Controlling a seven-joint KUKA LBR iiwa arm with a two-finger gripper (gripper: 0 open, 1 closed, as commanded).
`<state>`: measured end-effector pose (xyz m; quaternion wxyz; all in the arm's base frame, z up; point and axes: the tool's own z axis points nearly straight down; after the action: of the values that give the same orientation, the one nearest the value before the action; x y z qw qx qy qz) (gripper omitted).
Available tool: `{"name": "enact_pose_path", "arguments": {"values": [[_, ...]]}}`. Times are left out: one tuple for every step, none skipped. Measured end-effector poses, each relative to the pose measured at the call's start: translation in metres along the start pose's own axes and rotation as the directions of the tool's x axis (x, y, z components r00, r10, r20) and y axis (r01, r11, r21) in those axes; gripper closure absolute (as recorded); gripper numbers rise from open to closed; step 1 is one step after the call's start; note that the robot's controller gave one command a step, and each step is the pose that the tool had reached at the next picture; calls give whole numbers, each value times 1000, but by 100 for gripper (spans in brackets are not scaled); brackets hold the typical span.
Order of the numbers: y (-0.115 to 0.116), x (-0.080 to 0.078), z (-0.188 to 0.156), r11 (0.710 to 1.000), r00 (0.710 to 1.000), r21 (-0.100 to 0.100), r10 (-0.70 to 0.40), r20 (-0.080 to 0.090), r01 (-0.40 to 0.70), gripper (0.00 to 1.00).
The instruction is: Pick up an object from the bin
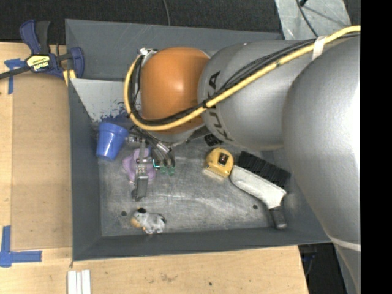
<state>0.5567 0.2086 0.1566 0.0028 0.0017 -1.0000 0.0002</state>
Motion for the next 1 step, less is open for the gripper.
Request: {"name": "enact_pose_path", "arguments": {"values": [[-1, -2, -4, 1000, 1000, -2, 3, 8, -3, 0]]}}
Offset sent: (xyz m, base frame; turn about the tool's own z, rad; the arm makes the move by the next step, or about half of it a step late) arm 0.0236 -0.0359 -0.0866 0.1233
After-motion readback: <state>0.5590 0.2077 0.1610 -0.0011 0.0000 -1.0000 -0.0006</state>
